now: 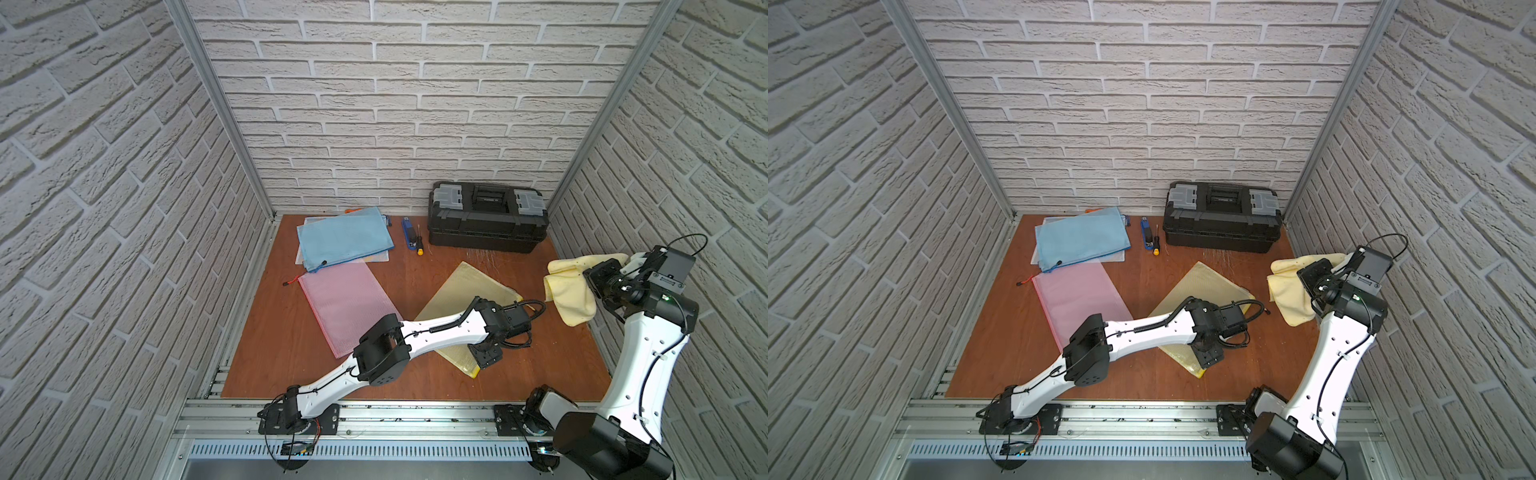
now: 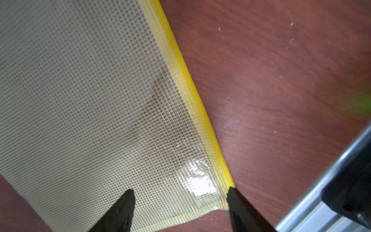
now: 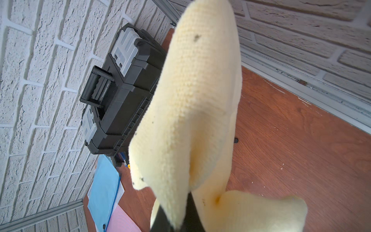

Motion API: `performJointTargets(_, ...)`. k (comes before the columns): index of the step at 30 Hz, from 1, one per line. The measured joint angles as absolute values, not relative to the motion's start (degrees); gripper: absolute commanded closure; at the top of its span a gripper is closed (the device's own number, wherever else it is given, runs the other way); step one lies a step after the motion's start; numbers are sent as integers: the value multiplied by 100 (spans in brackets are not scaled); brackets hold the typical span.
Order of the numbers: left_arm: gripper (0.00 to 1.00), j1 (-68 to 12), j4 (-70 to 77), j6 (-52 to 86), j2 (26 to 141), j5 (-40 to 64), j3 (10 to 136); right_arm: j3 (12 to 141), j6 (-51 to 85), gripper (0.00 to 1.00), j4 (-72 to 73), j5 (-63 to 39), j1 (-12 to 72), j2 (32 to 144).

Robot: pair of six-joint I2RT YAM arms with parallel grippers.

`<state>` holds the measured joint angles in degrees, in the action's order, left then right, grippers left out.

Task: Wipe the document bag
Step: Pick up the document bag from the center of the board.

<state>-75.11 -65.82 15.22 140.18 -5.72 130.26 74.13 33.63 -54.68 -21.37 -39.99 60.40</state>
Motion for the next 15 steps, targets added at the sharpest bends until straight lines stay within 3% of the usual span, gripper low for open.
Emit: performJointTargets(15,27,-7660,-6729,1632,14206,-207,13172,7391,3363,98,-5468,-2324,-4005,5979)
